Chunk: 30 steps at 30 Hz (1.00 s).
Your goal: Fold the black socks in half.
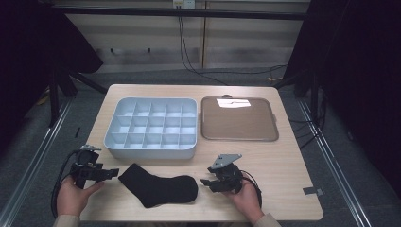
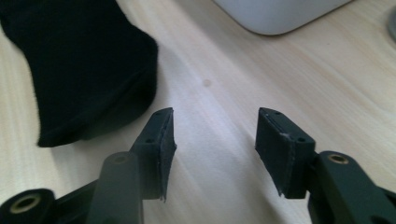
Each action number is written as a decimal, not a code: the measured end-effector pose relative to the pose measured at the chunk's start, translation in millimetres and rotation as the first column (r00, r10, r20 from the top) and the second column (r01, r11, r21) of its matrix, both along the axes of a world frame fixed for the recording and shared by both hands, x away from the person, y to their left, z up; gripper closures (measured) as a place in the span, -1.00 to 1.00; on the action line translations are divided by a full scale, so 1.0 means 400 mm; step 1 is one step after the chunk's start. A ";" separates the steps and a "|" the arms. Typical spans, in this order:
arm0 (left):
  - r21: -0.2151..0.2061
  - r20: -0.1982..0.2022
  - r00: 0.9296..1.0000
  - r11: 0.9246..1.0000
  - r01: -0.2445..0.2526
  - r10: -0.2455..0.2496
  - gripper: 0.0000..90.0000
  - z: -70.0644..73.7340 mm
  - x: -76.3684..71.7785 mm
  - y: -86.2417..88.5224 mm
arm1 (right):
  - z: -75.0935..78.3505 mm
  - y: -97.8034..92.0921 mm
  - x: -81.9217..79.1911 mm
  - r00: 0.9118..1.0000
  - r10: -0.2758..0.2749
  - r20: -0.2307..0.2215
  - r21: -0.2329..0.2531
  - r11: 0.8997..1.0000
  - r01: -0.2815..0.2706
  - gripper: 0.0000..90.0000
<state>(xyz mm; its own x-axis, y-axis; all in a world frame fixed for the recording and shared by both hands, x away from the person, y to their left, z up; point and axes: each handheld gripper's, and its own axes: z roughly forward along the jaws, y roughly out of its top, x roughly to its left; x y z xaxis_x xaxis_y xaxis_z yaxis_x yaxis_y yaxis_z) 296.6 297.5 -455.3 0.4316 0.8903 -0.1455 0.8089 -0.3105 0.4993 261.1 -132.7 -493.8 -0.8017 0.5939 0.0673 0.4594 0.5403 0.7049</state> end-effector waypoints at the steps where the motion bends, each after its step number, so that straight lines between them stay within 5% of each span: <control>1: 0.003 -0.004 1.000 1.000 0.003 -0.003 -0.37 0.002 0.000 -0.004 | 0.000 0.003 -0.002 1.000 0.011 -0.005 0.002 1.000 -0.011 0.14; 10: 0.003 -0.040 0.999 0.999 0.034 -0.034 -0.20 0.007 0.001 -0.032 | 0.007 0.015 -0.015 0.997 0.081 -0.012 -0.027 0.996 -0.082 0.49; 18: 0.007 -0.082 0.993 0.996 0.087 -0.086 -0.01 -0.003 0.005 -0.069 | -0.006 0.007 -0.023 0.993 0.105 -0.045 -0.005 0.994 -0.105 0.83; 30: 0.026 -0.113 0.987 0.993 0.115 -0.111 0.19 -0.017 0.013 -0.093 | -0.009 0.012 -0.042 0.989 0.137 -0.060 0.000 0.990 -0.138 0.94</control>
